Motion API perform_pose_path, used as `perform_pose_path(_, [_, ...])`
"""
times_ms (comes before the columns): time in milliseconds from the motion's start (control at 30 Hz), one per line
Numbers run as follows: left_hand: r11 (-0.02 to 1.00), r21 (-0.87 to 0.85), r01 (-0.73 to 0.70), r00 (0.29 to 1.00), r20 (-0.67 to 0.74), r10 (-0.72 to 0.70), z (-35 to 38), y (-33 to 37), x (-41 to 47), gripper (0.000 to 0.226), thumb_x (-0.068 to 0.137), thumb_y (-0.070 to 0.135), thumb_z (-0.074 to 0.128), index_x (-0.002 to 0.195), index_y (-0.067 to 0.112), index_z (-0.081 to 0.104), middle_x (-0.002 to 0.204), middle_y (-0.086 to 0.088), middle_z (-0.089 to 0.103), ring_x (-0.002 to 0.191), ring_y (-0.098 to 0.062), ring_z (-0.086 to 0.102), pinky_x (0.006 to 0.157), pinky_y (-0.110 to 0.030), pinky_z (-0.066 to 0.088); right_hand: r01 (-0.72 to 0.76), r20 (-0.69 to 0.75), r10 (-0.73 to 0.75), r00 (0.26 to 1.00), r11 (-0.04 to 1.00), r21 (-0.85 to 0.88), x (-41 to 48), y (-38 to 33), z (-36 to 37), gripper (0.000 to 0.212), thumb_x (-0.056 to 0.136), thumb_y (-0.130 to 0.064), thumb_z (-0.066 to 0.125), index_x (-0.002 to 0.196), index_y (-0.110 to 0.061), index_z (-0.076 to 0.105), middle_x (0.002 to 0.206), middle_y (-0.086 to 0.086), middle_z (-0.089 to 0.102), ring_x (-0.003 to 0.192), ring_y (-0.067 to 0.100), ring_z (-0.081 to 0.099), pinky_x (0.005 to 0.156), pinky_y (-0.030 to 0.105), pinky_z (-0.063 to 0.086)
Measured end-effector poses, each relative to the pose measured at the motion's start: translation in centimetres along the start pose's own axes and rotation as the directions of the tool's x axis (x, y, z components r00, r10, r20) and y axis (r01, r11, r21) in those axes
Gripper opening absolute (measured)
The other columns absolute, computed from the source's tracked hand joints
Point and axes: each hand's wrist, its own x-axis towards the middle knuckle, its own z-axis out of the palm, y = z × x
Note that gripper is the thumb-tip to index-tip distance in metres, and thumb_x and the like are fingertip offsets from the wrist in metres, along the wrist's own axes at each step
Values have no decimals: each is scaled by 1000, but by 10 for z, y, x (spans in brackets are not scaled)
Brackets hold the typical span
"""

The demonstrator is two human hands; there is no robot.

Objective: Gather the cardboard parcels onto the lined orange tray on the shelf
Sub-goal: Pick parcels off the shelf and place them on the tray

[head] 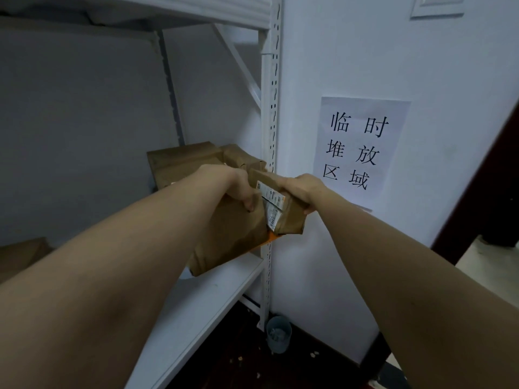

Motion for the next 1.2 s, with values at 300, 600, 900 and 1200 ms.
perform_pose_path(300, [999, -39, 23, 1000, 0, -23, 7, 0, 2, 73, 78, 39, 70, 141, 20, 38, 137, -9, 47, 118, -33, 53, 102, -48, 44, 73, 55, -71, 996, 997, -30, 3, -11, 9, 48, 89, -39, 45, 127, -11, 55, 115, 12, 62, 87, 26, 57, 78, 33, 45])
perform_pose_path(600, [996, -79, 41, 998, -35, -43, 12, -7, 0, 84, 75, 41, 73, 145, 20, 30, 143, -8, 42, 125, -33, 47, 105, -50, 41, -78, -115, 136, 984, 911, 405, 9, 0, 6, 68, 98, -54, 25, 147, -7, 32, 148, 18, 39, 132, 37, 39, 109, 49, 33])
perform_pose_path(900, [991, -125, 43, 998, -33, -48, 16, -13, -1, 92, 72, 47, 75, 147, 23, 28, 144, -7, 40, 127, -34, 45, 105, -49, 41, -558, 481, 290, 827, 324, 764, -7, 42, 18, 104, 81, -79, 38, 154, -12, 9, 155, 18, 27, 140, 48, 23, 108, 72, 8])
perform_pose_path(1200, [993, -110, 39, 999, -26, -42, 13, -16, 2, 95, 70, 49, 76, 147, 21, 27, 145, -6, 39, 128, -34, 45, 105, -49, 41, -503, 415, 284, 864, 517, 693, 0, 47, 28, 85, 82, -77, 35, 132, -12, 54, 125, 12, 62, 119, 34, 54, 106, 51, 33])
